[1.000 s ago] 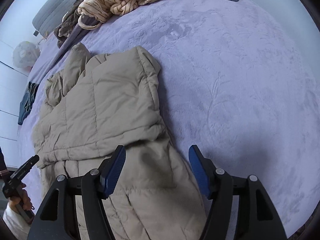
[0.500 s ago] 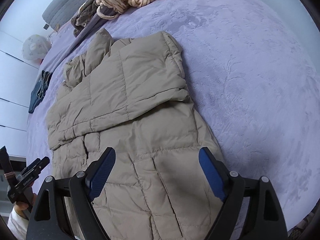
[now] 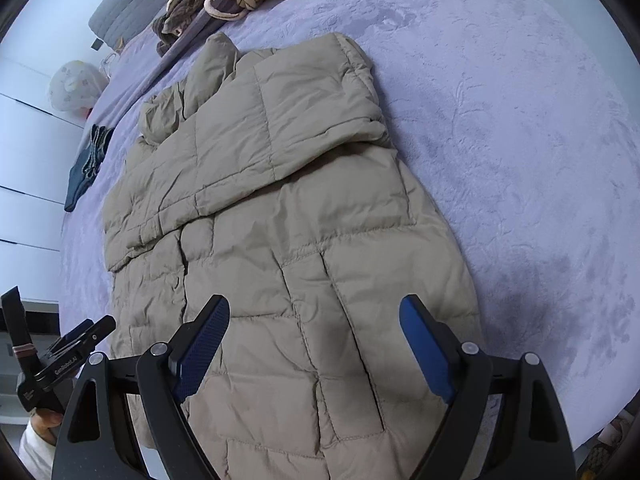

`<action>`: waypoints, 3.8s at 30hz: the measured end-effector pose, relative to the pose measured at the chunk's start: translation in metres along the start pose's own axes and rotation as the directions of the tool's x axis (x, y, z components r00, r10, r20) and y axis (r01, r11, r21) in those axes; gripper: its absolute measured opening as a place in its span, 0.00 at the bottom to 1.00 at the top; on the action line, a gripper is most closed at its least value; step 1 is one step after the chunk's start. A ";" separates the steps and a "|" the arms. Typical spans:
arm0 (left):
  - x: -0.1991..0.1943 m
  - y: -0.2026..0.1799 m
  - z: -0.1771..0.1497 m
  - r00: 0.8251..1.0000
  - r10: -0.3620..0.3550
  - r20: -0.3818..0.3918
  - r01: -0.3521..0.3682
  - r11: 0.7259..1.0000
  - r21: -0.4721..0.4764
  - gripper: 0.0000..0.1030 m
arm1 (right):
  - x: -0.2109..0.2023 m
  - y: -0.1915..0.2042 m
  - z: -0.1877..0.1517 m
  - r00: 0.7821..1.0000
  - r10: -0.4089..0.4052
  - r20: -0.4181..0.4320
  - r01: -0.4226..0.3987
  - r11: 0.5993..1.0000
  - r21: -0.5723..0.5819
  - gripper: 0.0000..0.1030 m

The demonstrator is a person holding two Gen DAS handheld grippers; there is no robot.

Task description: Fold large clothes

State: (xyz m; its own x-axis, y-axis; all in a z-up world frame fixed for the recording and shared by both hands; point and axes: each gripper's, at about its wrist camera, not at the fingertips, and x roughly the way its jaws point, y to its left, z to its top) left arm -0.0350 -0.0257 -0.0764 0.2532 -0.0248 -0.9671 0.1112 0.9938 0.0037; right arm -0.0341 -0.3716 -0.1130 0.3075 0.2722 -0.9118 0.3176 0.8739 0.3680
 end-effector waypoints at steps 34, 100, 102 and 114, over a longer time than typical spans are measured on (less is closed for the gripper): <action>0.006 0.088 -0.147 0.990 -0.108 -0.091 0.105 0.994 -0.035 0.90 | -0.001 0.015 -0.153 0.998 0.036 -0.059 -0.025 0.983 0.181 0.86; -0.090 0.142 0.086 0.856 -0.280 0.435 0.385 0.906 -0.175 0.12 | -0.073 0.062 0.101 0.942 0.251 0.221 -0.256 0.967 -0.006 0.07; -0.079 0.136 0.110 0.870 -0.243 0.429 0.353 0.914 -0.200 0.12 | -0.063 0.072 0.131 0.950 0.238 0.203 -0.238 0.971 -0.024 0.07; 0.040 0.113 0.192 0.951 -0.118 0.287 0.195 0.947 -0.257 0.12 | 0.053 0.054 0.211 0.977 0.184 0.110 -0.195 0.976 0.096 0.07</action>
State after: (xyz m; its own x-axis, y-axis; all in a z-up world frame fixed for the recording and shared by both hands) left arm 0.1720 0.0649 -0.0655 0.5031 -0.1717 -0.8470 -0.0921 0.9638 -0.2501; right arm 0.1887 -0.3954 -0.1026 0.4578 0.3820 -0.8028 0.3361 0.7617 0.5540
